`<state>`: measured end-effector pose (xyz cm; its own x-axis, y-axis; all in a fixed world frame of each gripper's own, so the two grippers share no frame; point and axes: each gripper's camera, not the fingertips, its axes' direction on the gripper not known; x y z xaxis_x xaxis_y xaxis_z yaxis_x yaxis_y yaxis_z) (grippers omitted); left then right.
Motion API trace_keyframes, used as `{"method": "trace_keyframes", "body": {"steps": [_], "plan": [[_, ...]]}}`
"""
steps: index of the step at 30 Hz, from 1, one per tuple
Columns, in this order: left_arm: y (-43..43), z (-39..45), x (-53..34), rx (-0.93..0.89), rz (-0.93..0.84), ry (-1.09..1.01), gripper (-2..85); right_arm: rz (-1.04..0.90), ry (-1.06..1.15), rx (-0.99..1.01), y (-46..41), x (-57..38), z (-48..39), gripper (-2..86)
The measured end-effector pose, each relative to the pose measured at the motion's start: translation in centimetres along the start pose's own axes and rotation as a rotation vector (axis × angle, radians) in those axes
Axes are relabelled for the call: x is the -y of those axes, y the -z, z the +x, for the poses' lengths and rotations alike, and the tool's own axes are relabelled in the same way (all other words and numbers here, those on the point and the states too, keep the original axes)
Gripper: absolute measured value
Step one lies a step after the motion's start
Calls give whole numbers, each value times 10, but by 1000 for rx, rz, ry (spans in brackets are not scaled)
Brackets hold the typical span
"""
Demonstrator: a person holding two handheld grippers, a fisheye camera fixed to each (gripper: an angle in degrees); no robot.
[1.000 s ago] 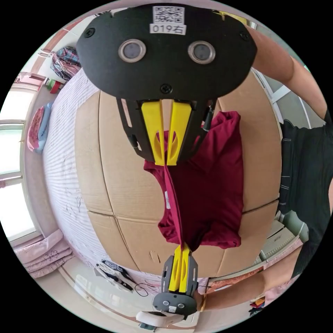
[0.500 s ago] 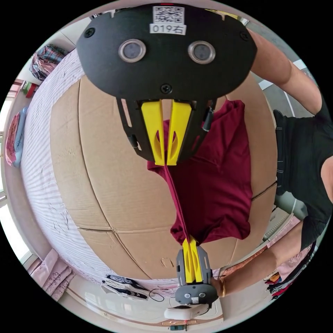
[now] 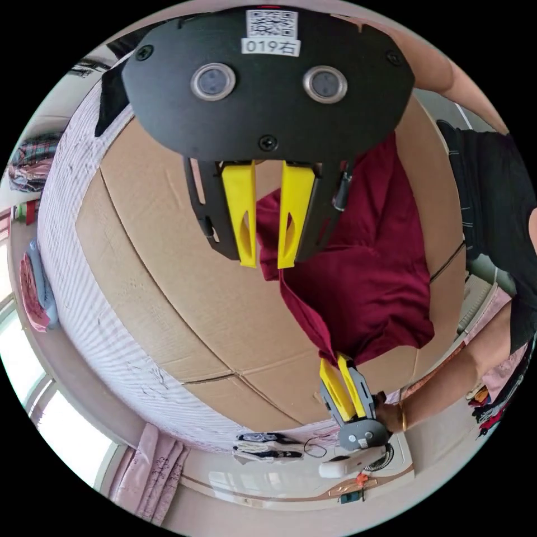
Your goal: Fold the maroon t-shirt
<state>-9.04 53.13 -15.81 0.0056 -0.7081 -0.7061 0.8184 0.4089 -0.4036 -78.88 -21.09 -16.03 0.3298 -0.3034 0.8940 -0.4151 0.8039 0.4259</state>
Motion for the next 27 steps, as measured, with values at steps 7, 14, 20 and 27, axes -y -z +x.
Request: {"method": "trace_keyframes", "body": {"steps": [7,14,20,27], "plan": [[8,-3,-42,10,164,164,29,216,-91,-105,54,-36,-68,17],[20,124,-144,271,459,79,12,150,53,-450,47,-70,-222,42],[-29,233,-210,643,468,83,12,57,56,-510,18,-74,-266,69],[-62,267,-237,685,430,81,23,8,-36,-493,15,-67,-266,85]]}}
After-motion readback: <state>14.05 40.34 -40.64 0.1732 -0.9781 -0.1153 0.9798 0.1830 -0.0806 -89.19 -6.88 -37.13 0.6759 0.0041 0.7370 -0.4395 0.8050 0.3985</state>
